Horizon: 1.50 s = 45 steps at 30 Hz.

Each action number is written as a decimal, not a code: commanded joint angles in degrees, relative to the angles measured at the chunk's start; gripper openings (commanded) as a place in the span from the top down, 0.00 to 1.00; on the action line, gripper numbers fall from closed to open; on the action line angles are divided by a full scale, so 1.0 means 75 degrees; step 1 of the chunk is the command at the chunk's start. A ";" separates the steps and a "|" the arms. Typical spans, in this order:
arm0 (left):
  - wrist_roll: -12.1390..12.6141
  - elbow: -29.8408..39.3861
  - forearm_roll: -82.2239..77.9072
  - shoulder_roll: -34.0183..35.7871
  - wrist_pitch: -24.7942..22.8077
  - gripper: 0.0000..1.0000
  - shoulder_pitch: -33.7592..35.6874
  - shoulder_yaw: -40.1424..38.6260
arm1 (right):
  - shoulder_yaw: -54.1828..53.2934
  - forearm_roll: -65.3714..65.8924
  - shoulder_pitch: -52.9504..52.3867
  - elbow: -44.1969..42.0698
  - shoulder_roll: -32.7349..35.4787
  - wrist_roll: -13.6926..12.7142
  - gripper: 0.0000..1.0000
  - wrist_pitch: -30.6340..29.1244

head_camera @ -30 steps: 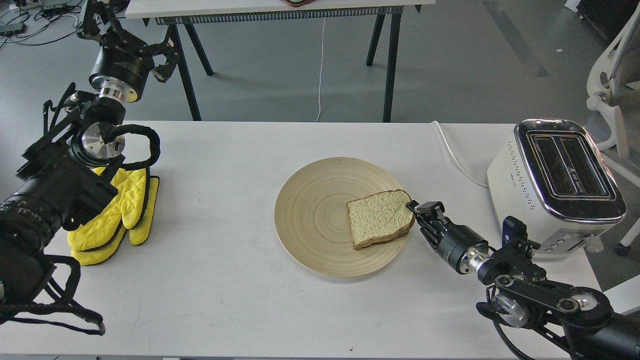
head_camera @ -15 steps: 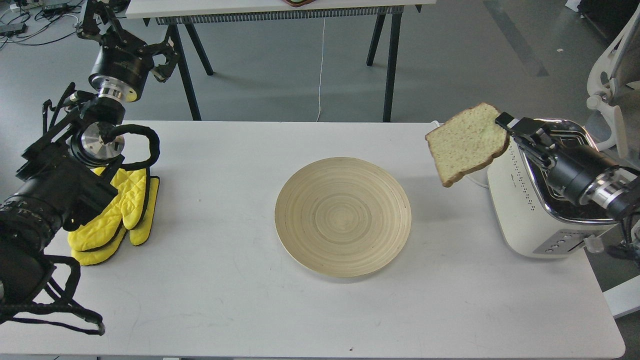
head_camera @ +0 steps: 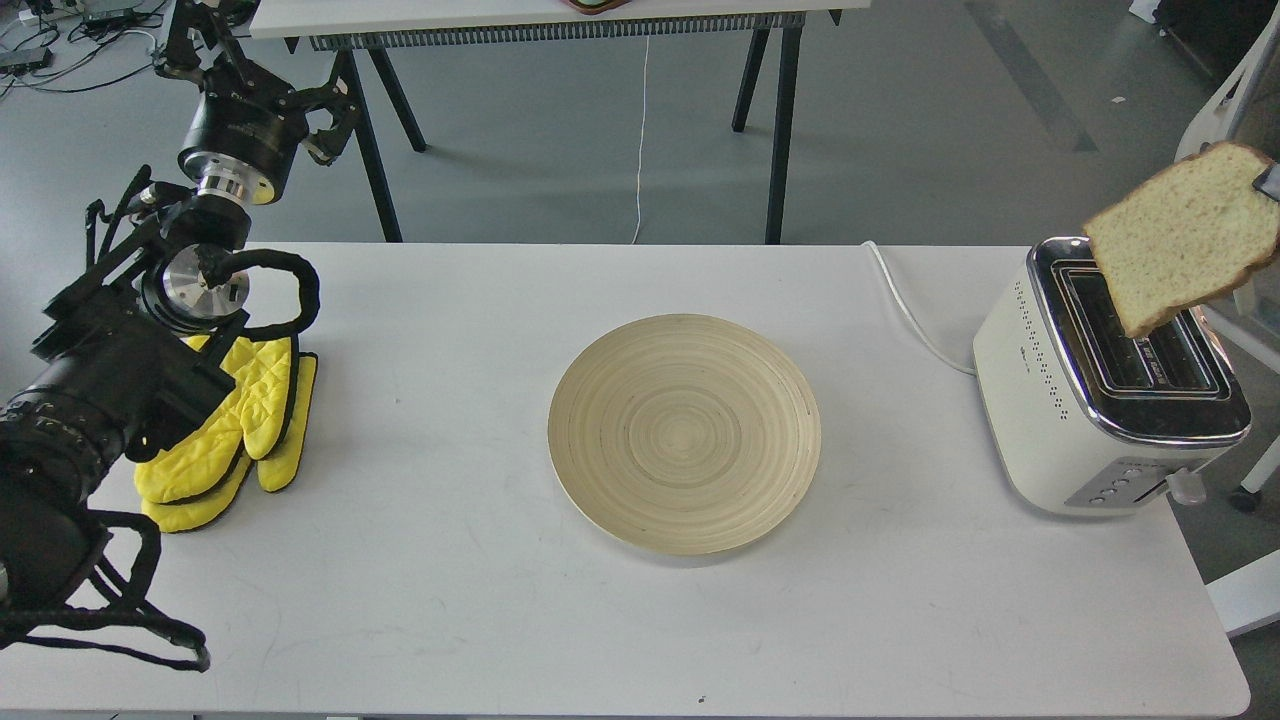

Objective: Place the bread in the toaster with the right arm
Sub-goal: 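Lower the bread slice edge-first into the toaster slot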

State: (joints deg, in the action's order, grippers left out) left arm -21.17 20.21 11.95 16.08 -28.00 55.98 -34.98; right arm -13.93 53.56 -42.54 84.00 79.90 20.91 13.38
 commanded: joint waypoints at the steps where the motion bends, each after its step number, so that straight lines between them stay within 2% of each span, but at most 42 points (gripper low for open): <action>1: -0.0001 0.0000 0.0000 0.0000 0.0000 0.00 0.0000 0.0000 | 0.0204 0.0007 0.0011 -0.0113 -0.0246 -0.0011 0.98 0.0056; 5: -0.0001 0.0000 0.0000 0.0000 0.0000 0.00 0.0000 0.0000 | 0.0579 0.0007 0.0023 -0.0429 -0.0539 -0.0011 0.98 0.0372; 12: -0.0001 0.0000 0.0000 0.0000 0.0000 0.00 0.0000 0.0000 | 0.0907 0.0007 0.0011 -0.0828 -0.0950 -0.0011 0.98 0.0431; 24: -0.0001 0.0000 0.0000 0.0000 0.0000 0.00 0.0000 0.0000 | 0.0908 -0.0005 0.0011 -0.0805 -0.0669 0.0001 0.98 0.0443; 45: -0.0001 0.0000 0.0000 0.0000 0.0000 0.00 0.0000 0.0000 | 0.0919 -0.0005 0.0023 -0.0957 -0.0692 0.0001 0.98 0.0478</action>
State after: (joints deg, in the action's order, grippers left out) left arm -21.19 20.21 11.95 16.08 -28.00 56.02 -34.98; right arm -6.96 53.58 -42.36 76.88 74.65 20.92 16.95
